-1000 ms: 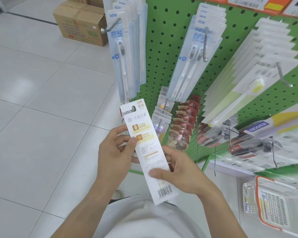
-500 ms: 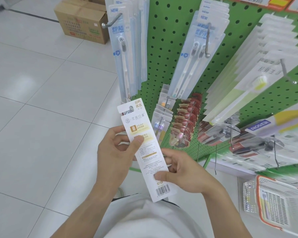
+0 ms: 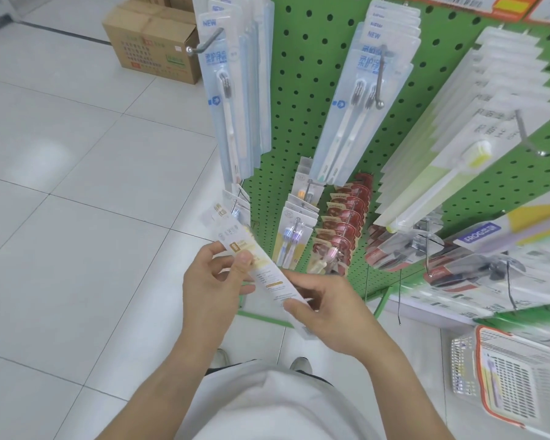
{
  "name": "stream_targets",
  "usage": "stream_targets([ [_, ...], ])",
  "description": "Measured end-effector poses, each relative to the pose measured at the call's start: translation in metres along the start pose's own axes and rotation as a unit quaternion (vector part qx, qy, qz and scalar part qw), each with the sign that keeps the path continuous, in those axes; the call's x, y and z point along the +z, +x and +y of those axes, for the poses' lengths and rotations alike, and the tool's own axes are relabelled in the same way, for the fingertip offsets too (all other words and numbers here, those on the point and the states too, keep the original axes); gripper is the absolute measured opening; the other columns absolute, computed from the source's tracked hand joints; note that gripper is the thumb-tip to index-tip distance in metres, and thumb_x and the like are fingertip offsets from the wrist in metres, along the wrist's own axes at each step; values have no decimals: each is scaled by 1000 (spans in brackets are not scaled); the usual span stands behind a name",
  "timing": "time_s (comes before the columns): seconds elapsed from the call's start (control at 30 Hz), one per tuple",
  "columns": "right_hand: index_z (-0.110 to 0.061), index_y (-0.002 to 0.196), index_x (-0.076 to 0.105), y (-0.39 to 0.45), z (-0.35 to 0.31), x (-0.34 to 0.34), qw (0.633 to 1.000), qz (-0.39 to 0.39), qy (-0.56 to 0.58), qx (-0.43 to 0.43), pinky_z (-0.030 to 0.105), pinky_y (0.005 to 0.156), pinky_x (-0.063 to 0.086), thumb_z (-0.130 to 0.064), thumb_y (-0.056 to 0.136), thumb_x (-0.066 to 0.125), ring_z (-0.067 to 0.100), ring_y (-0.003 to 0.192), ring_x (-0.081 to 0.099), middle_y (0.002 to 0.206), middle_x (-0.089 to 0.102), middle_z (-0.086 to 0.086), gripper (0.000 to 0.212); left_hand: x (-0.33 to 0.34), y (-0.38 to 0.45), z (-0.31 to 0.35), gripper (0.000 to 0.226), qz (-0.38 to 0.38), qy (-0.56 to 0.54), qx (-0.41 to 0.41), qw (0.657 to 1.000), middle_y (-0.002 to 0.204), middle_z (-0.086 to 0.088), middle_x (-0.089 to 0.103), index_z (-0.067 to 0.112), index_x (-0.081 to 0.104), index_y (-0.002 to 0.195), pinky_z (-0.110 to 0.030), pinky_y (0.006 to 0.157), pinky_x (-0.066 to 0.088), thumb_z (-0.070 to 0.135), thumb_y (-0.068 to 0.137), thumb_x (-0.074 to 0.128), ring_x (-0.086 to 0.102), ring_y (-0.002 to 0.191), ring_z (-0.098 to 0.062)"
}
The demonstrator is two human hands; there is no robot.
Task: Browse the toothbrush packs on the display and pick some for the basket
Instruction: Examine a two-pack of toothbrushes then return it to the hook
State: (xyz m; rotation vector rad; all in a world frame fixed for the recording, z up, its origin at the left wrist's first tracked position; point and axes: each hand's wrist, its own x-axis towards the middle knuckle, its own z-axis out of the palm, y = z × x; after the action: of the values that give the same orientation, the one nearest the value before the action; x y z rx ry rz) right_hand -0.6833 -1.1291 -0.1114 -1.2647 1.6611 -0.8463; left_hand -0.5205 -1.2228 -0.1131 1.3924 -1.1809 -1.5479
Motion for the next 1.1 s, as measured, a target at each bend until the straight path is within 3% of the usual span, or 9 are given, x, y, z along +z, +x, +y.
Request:
stream_targets([
  [0.17, -39, 132, 66, 2, 11, 6, 982, 72, -172, -28, 35, 83, 54, -5, 90, 64, 9, 92, 63, 104, 70, -16, 55, 4, 0, 2, 52, -72, -54, -52, 995, 119, -5, 70, 10, 55, 136, -39, 87, 62, 13, 88, 74, 72, 104, -16],
  [0.33, -38, 135, 63, 2, 9, 15, 962, 87, -254, -59, 26, 73, 48, -8, 87, 67, 11, 91, 61, 112, 64, -15, 56, 15, -13, 7, 23, -92, -78, 9, 993, 105, 4, 76, 9, 64, 118, -33, 85, 61, 15, 96, 64, 72, 104, -18],
  [0.47, -40, 136, 60, 2, 8, 16, 968, 86, -225, -73, 24, 79, 49, -23, 83, 76, 4, 97, 59, 116, 58, -18, 58, 14, -9, 5, 17, -36, -66, 30, 997, 88, -7, 77, 4, 70, 101, -37, 83, 62, 13, 102, 56, 75, 90, -23],
  [0.63, -39, 138, 61, 4, 8, 15, 980, 70, -178, -63, 23, 91, 48, -47, 88, 73, -2, 104, 57, 117, 58, -23, 52, 12, -5, 3, 18, -37, -45, 53, 997, 89, -13, 77, 10, 74, 96, -42, 80, 61, 12, 102, 57, 74, 87, -36],
  [0.7, -40, 134, 64, 4, 9, 14, 982, 61, -171, -56, 26, 91, 50, -54, 93, 64, -3, 103, 57, 113, 62, -23, 43, 10, -3, 4, 18, -61, -18, 65, 996, 81, -4, 78, 12, 75, 90, -29, 70, 58, 10, 100, 59, 74, 75, -25],
  [0.77, -37, 128, 68, 5, 10, 12, 978, 65, -192, -51, 31, 89, 52, -54, 94, 62, -1, 100, 58, 109, 64, -22, 38, 7, -1, 6, 16, -88, -9, 65, 994, 80, -1, 78, 12, 76, 92, -19, 63, 53, 8, 98, 61, 73, 71, -17],
  [0.9, -36, 133, 60, 9, 9, 1, 974, 150, -163, -44, 35, 87, 54, -50, 96, 62, 0, 97, 61, 109, 65, -21, 40, 3, 10, 11, 12, -135, -8, 50, 990, 85, -9, 79, 12, 78, 96, -23, 56, 56, 8, 93, 67, 72, 71, -20],
  [1.0, -41, 148, 40, 14, 1, -10, 979, 189, -67, -33, 23, 86, 53, -52, 96, 58, -1, 104, 62, 120, 60, -24, 56, 1, 20, 8, 11, -170, 17, 39, 985, 89, -9, 79, 9, 78, 97, -29, 65, 60, 7, 90, 70, 73, 77, -22],
  [1.1, -41, 144, 46, 24, -4, -15, 977, 209, -8, -40, 23, 82, 55, -39, 99, 61, 2, 100, 66, 116, 64, -19, 48, 2, 25, 1, 16, -206, 39, 61, 976, 94, -7, 79, 5, 75, 100, -25, 76, 59, 8, 85, 72, 74, 84, -21],
])
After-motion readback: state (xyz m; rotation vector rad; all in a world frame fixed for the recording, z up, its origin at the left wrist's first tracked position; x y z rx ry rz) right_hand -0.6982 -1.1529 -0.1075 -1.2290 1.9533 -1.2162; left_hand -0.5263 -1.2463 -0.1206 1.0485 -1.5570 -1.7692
